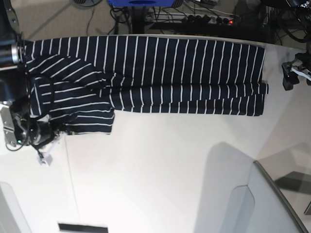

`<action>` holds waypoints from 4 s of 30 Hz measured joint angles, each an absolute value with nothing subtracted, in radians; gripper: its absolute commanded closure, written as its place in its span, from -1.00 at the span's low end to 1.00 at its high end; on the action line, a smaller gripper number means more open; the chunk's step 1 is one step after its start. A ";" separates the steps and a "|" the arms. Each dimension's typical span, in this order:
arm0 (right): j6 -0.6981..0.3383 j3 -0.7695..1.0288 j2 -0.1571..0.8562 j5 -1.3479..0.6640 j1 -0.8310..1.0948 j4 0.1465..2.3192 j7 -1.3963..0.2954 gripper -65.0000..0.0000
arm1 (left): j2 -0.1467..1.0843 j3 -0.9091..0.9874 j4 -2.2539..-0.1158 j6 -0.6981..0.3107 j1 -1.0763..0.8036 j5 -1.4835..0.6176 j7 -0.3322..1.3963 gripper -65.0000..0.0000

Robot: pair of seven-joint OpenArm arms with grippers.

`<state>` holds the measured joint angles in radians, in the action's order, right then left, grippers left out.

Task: Layout the t-shirt on the table in an organized manner, then fold the t-shirt properly
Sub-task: 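Hold the folded edge with both grippers and press it flat, then release the strip ends and regrasp both short ends of the striped strip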

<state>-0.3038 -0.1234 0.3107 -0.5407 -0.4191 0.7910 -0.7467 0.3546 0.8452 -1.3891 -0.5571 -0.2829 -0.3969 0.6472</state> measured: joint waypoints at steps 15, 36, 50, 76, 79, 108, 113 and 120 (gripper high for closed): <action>-0.310 0.233 0.220 -0.540 0.043 1.655 -1.157 1.00 | 0.359 0.801 -1.387 -0.553 -0.234 -0.398 0.641 -0.83; -0.314 0.249 0.115 -0.545 0.432 1.897 -1.171 1.00 | 0.358 0.697 -1.382 -0.555 -0.203 -0.397 0.644 -0.83; -0.314 0.250 0.148 -0.542 0.525 1.897 -1.167 1.00 | 0.386 0.701 -1.323 -0.555 -0.191 -0.396 0.641 -0.83; -0.311 0.249 0.165 -0.542 0.224 1.740 -1.221 0.40 | 0.389 0.696 -1.276 -0.555 -0.209 -0.397 0.490 -0.83; -0.314 0.252 0.170 -0.536 0.216 1.786 -1.235 -0.13 | 0.388 0.696 -1.272 -0.555 -0.211 -0.398 0.490 -0.83; -0.314 0.251 0.170 -0.535 0.472 1.939 -0.713 -0.39 | 0.339 0.527 -0.880 -0.701 -0.070 -0.446 0.320 -0.59; -0.314 0.251 0.171 -0.534 0.475 1.924 -0.714 -0.39 | 0.330 0.531 -0.878 -0.705 -0.099 -0.450 0.325 0.63; -0.314 0.250 0.171 -0.534 0.474 1.909 -0.713 -0.39 | 0.321 0.530 -0.871 -0.706 -0.076 -0.440 0.348 1.00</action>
